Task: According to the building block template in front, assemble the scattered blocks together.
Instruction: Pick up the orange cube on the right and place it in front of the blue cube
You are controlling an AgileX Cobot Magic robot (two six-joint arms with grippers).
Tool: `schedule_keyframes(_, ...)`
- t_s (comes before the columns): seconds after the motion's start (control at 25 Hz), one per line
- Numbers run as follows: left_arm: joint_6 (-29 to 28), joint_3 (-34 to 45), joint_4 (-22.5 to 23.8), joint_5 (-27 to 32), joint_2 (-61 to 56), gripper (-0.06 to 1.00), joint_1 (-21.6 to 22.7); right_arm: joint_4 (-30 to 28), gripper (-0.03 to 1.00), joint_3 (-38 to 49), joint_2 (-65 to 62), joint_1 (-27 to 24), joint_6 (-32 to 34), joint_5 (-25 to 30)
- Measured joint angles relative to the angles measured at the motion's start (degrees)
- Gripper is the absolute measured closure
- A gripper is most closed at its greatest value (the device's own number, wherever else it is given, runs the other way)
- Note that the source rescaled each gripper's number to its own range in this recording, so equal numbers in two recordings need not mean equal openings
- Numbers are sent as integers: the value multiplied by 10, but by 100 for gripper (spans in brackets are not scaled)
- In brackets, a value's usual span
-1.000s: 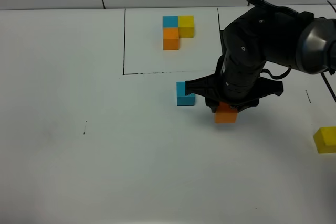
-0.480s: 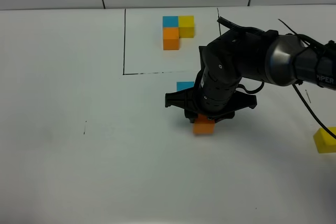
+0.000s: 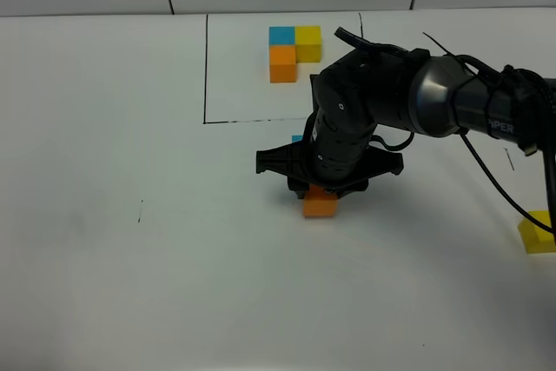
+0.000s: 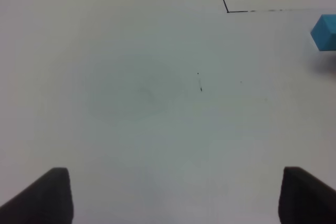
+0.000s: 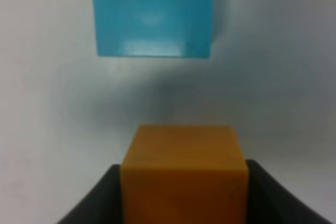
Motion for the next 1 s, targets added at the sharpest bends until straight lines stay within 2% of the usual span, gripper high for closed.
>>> schedule_keyframes(0.4, 0, 0, 0, 0, 0, 25, 0, -8, 95, -35, 29, 19, 17, 5)
schedule_keyframes(0.72, 0, 0, 0, 0, 0, 25, 0, -47, 95, -41, 39, 20, 45, 5)
schedule_keyframes(1.0, 0, 0, 0, 0, 0, 25, 0, -57, 95, -43, 41, 20, 50, 2)
